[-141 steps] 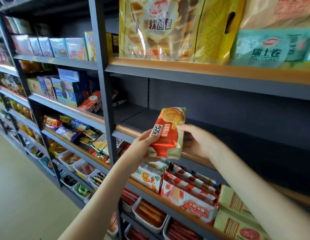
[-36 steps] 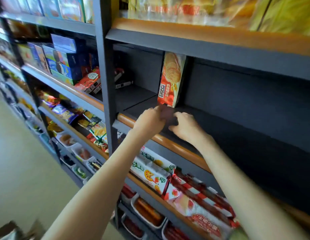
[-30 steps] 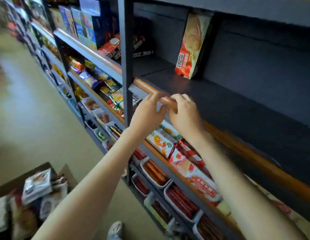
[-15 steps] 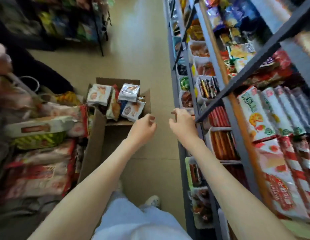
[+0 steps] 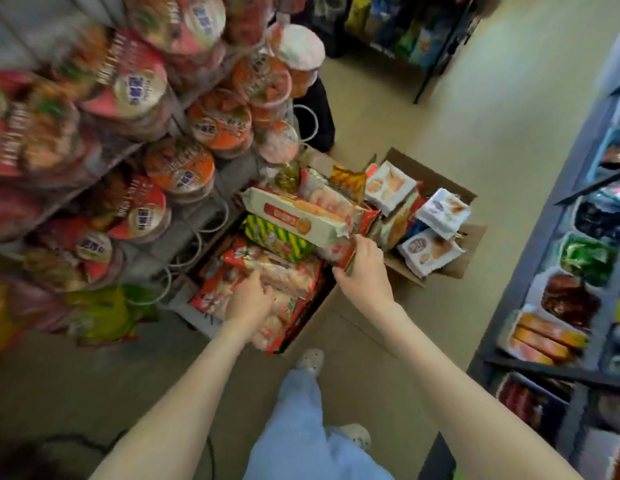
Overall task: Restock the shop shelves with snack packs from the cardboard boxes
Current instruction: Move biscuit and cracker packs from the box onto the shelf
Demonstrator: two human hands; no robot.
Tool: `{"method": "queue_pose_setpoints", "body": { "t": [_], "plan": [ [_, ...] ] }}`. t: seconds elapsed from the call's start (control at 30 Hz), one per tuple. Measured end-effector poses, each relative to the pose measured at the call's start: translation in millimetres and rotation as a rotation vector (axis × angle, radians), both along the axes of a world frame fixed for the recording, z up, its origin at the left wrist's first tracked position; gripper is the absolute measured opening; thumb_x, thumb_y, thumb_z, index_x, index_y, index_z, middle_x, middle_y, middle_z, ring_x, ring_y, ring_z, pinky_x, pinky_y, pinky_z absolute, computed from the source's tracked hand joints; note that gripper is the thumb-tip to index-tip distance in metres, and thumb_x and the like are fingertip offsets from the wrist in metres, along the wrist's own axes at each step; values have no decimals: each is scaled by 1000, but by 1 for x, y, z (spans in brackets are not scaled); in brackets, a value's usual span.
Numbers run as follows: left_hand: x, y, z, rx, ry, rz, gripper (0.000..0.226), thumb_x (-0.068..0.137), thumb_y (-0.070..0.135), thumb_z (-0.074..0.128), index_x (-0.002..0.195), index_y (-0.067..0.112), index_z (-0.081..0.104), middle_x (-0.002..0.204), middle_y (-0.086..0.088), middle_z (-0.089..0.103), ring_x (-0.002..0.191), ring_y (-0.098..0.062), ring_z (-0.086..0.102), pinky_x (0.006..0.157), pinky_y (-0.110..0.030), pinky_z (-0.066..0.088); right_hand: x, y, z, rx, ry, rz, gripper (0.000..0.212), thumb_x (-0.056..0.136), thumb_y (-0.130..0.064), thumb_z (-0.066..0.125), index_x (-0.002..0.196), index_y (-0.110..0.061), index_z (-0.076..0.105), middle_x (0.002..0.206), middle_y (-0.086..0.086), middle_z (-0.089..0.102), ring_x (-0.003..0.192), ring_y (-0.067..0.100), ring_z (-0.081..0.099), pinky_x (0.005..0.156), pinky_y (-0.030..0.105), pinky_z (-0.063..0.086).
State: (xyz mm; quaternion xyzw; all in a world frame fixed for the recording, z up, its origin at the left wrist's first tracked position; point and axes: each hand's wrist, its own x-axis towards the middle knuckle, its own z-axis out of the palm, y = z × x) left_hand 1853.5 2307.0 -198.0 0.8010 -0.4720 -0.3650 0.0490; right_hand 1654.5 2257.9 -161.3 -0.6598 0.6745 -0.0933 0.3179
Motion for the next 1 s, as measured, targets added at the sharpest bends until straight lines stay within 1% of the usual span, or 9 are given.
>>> {"method": "queue_pose_setpoints", "body": {
  "t": [0.13, 0.2, 0.3, 0.37, 0.5, 0.63, 0.77, 0.9, 1.0],
  "plan": [
    [29, -15, -11, 18, 22, 35, 33, 96, 21, 50, 129, 18, 49, 113, -6, 65, 92, -23, 63, 76, -35, 52, 38, -54, -22, -51, 52, 69, 84, 80, -40, 70, 145, -8, 29, 141, 12, 41, 130, 28, 38, 107, 42, 34],
    [33, -24, -14, 20, 43, 30, 35, 97, 22, 50, 132, 20, 47, 116, -3, 63, 94, -19, 62, 77, -37, 53, 47, -80, -35, -23, 97, 86, 85, 78, -50, 67, 143, -9, 32, 138, 13, 44, 127, 31, 41, 105, 44, 36],
    [33, -38, -17, -5, 84, 28, 39, 98, 25, 49, 136, 25, 42, 119, 1, 61, 97, -21, 64, 76, -35, 56, 47, -116, -55, 157, 162, 118, 90, 73, -63, 65, 141, -15, 32, 139, 10, 44, 128, 30, 40, 107, 47, 34],
    [30, -46, -18, -31, 103, 10, 39, 98, 21, 49, 136, 25, 43, 120, 3, 60, 93, -19, 65, 70, -31, 55, 45, -132, -65, 291, 153, 142, 95, 70, -62, 69, 143, -17, 28, 140, 8, 44, 128, 30, 41, 107, 48, 34],
    [25, -60, -18, -74, 107, -38, 40, 99, 21, 48, 138, 22, 42, 135, 2, 52, 113, -15, 57, 87, -33, 55, 41, -149, -79, 467, 85, 163, 97, 71, -58, 72, 145, -17, 26, 142, 9, 42, 129, 30, 40, 109, 48, 34],
    [21, -66, -15, -92, 86, -58, 42, 100, 21, 46, 141, 21, 39, 139, 1, 47, 116, -14, 54, 83, -25, 50, 42, -151, -87, 455, 160, 188, 106, 67, -65, 69, 149, -16, 24, 151, 12, 29, 138, 32, 26, 114, 47, 26],
    [18, -71, -5, -141, 61, -110, 47, 99, 20, 46, 145, 20, 34, 147, 1, 37, 127, -16, 47, 97, -35, 49, 47, -149, -77, 418, 155, 150, 114, 62, -65, 74, 149, -12, 23, 151, 12, 24, 137, 32, 25, 112, 44, 31],
    [4, -84, 9, -268, -41, -239, 58, 96, 18, 52, 148, 13, 28, 153, -3, 28, 140, -19, 30, 111, -32, 31, 47, -130, -53, 250, 123, 147, 112, 63, -59, 76, 147, -8, 20, 151, 14, 21, 138, 33, 23, 112, 47, 29],
    [-8, -97, 23, -342, -183, -424, 72, 92, 24, 58, 151, 11, 18, 158, -9, 16, 146, -25, 16, 118, -36, 14, 28, -114, -28, 118, 153, 203, 109, 65, -63, 72, 144, -7, 24, 144, 14, 30, 133, 31, 29, 110, 47, 29]
  ]
}}
